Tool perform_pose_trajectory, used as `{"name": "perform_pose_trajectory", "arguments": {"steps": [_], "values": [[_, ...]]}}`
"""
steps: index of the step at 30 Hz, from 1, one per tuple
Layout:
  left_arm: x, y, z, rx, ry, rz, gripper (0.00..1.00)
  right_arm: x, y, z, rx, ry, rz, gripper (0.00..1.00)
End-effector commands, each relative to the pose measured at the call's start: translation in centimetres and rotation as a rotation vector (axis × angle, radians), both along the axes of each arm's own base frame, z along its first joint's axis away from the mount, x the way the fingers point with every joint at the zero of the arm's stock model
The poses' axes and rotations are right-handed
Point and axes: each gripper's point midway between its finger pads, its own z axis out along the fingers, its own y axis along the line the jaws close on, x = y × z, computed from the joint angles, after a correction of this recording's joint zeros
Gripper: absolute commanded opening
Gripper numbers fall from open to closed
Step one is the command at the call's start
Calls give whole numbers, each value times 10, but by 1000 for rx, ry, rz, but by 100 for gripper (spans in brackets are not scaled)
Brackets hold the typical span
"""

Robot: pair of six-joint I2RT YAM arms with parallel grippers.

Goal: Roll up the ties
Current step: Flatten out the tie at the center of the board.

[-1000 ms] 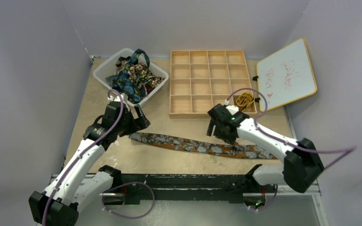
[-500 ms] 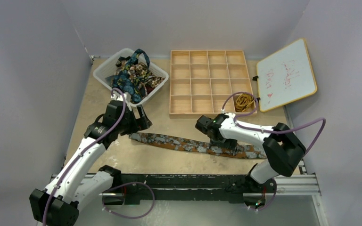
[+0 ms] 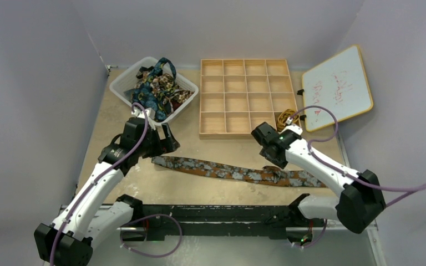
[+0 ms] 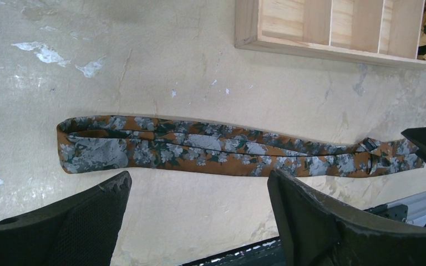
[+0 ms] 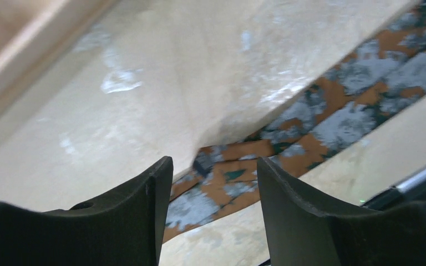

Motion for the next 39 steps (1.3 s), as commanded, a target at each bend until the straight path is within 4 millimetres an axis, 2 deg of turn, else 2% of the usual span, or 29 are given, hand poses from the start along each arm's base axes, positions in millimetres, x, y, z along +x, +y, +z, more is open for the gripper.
{"name": "perform_pose_trajectory", "arguments": {"steps": [1,2,7,11,13,17,28,33,39], "values": [[10,-7,22,-33,-73,-27,91,23,45,20,214,-114,153,60],[11,-7,21,-35,-73,-29,91,27,62,23,290,-135,209,61],[10,-7,21,-33,-66,-28,91,30,107,31,453,-180,386,67],[10,-6,19,-28,-62,-21,91,28,124,19,432,-131,436,68],[10,-6,19,-32,-60,-18,91,26,127,6,401,-84,455,68],[9,-7,19,-38,-55,-23,91,16,102,-24,291,6,313,69],[7,-6,17,-32,-52,-23,91,4,31,-42,193,-37,-11,73],[8,-7,17,-35,-49,-29,91,7,8,-34,211,-119,-126,73],[7,-8,16,-36,-47,-34,91,13,-14,-10,225,-215,-251,74]]}}
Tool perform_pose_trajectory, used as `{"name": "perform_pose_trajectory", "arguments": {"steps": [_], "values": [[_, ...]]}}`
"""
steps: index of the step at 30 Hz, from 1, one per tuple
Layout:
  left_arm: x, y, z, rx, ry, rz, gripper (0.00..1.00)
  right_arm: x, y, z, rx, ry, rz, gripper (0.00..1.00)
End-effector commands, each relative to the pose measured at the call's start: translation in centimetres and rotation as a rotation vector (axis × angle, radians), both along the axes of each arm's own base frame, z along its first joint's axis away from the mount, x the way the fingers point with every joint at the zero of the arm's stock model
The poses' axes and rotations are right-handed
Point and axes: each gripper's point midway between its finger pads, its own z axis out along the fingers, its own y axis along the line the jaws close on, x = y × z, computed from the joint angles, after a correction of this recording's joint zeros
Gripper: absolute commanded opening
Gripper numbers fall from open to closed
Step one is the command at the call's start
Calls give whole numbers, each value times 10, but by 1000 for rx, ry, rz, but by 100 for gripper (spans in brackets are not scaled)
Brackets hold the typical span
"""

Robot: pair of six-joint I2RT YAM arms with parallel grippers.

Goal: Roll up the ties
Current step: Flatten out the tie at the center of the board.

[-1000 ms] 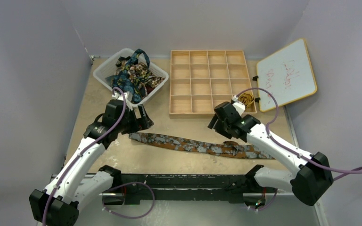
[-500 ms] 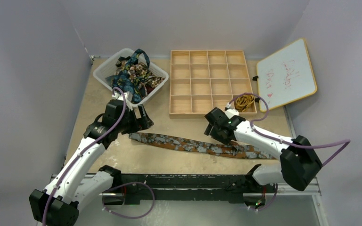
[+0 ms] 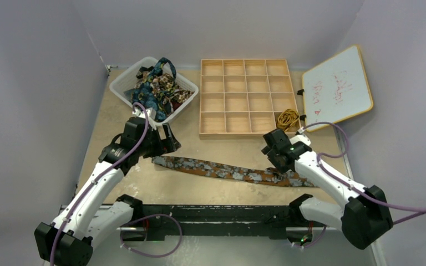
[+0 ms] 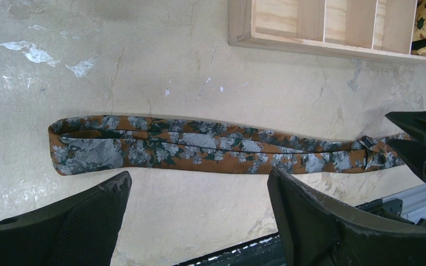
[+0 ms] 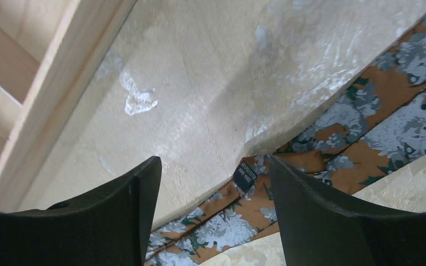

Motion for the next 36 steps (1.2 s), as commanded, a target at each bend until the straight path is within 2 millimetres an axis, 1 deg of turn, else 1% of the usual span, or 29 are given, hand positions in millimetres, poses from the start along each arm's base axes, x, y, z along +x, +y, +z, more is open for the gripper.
{"name": "perform_pose_trajectory", "arguments": {"steps": [1,3,4,6,7,9,10,13,14,15,16,17,19,20,24,28,33,36], "values": [[7,-3,15,-17,-47,-16,91,0,-26,18,-36,-57,-141,74],[6,-2,15,-12,-46,-13,91,6,-26,32,-35,-100,-125,73],[6,-2,14,-12,-46,-12,91,17,-16,42,-10,-146,-54,73],[7,-2,13,-11,-47,-12,91,39,20,63,73,-244,187,72],[7,-3,12,-13,-45,-14,91,41,40,68,127,-258,288,72],[9,-4,12,-17,-43,-18,91,36,71,65,230,-238,417,71],[9,-5,12,-17,-39,-21,91,32,82,60,245,-216,470,70],[10,-6,13,-18,-41,-24,91,18,104,43,208,-142,542,72],[10,-6,13,-18,-42,-24,91,13,111,35,206,-111,567,72],[11,-6,13,-17,-43,-25,91,7,112,20,188,-56,565,73],[10,-6,14,-17,-42,-24,91,5,110,14,177,-34,550,73],[10,-6,15,-17,-43,-25,91,2,103,0,140,11,527,72],[10,-5,16,-17,-42,-25,91,0,82,-12,64,59,411,72],[9,-5,17,-17,-42,-23,91,-2,78,-13,54,72,389,72],[9,-6,18,-21,-43,-27,91,2,51,-11,-16,25,247,72],[8,-6,19,-23,-42,-26,91,-11,18,-20,-58,51,96,73],[6,-4,20,-19,-45,-25,91,-10,7,-19,-35,20,30,75],[6,-4,21,-17,-48,-24,91,-7,4,-11,-38,9,5,75]]}}
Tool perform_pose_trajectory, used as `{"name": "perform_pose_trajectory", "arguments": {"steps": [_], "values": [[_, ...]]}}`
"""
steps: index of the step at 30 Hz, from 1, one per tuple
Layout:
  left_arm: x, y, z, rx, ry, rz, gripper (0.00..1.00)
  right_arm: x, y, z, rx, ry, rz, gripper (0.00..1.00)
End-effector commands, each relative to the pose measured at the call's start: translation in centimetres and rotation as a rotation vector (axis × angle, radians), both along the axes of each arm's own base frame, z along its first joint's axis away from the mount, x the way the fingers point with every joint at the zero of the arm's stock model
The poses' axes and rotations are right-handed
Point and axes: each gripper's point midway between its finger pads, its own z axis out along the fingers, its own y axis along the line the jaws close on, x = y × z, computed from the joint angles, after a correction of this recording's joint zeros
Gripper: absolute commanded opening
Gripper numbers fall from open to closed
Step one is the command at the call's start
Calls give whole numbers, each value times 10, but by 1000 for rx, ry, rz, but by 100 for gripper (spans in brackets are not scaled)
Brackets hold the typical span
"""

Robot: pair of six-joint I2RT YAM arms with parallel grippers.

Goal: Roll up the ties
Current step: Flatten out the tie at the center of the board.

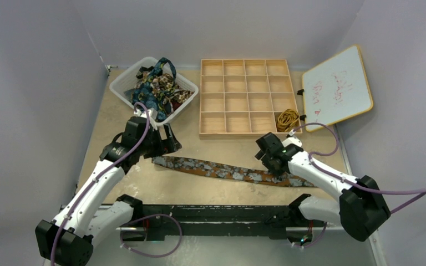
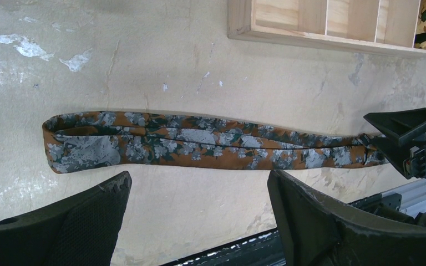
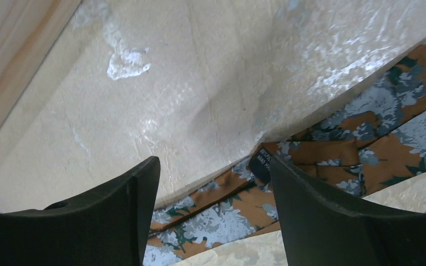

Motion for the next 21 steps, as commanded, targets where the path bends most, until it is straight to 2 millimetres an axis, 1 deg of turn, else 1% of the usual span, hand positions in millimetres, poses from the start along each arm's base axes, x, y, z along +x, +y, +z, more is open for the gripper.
{"name": "perform_pose_trajectory", "arguments": {"steps": [1,4,5,6,7,9,13,16,18,21], "values": [[6,0,25,-14,-74,-7,91,6,-14,15,-37,-47,-58,75],[5,0,24,-16,-74,-7,91,24,14,33,36,-118,105,75],[6,0,24,-18,-77,-7,91,30,24,38,51,-140,186,75],[6,-1,24,-21,-77,-7,91,30,37,39,90,-139,248,73],[6,-2,24,-24,-75,-11,91,26,46,35,129,-115,280,73],[6,-3,24,-29,-72,-14,91,18,57,29,162,-87,317,72],[6,-2,24,-26,-74,-13,91,2,51,8,145,-7,302,72],[5,-2,23,-23,-73,-15,91,-5,36,-2,98,32,231,73],[5,-2,23,-22,-72,-15,91,-10,30,-8,88,61,170,73],[5,-2,24,-21,-74,-16,91,-9,18,-11,35,55,107,73]]}}
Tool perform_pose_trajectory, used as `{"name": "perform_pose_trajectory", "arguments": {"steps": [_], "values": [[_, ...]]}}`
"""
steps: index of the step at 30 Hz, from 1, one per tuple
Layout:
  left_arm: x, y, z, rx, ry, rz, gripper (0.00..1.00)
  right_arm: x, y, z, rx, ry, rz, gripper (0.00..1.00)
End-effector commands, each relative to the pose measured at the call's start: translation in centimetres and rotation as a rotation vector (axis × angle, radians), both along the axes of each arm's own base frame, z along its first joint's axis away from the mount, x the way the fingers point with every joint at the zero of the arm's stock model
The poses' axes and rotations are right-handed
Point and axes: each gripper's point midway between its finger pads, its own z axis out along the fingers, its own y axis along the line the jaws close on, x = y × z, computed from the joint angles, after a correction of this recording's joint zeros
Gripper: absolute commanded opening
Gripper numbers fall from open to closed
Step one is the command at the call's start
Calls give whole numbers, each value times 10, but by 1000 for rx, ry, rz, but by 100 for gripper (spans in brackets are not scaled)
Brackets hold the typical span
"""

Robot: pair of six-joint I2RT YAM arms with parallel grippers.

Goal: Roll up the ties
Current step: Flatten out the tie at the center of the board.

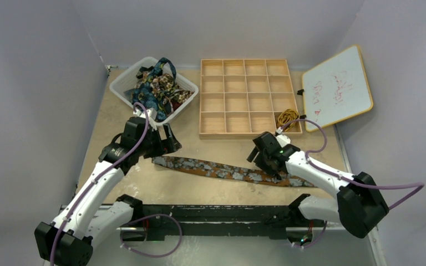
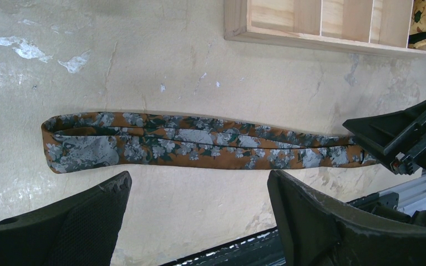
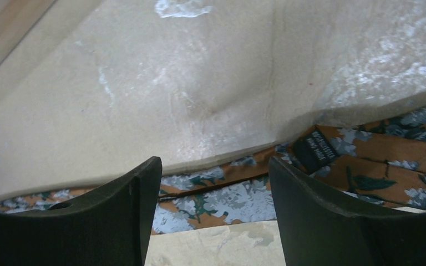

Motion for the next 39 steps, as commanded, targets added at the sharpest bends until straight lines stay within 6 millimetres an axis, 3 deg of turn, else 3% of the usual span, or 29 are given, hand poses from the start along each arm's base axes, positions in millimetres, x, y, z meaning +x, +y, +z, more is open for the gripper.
{"name": "perform_pose_trajectory", "arguments": {"steps": [1,13,18,24,30,35,39], "values": [[7,-1,20,-11,-61,-12,91,-6,-28,-11,-109,20,-129,74],[4,4,24,5,-66,0,91,5,-69,0,-171,-55,-397,75],[3,5,26,9,-72,-1,91,8,-85,7,-114,-87,-498,75],[2,3,27,5,-75,-14,91,5,-89,22,10,-163,-601,74],[2,3,25,10,-75,-24,92,-3,-94,51,128,-228,-724,73],[2,4,22,16,-72,-25,92,-17,-114,78,148,-289,-826,74],[2,1,20,5,-67,-34,92,10,-99,107,121,-411,-582,75]]}}
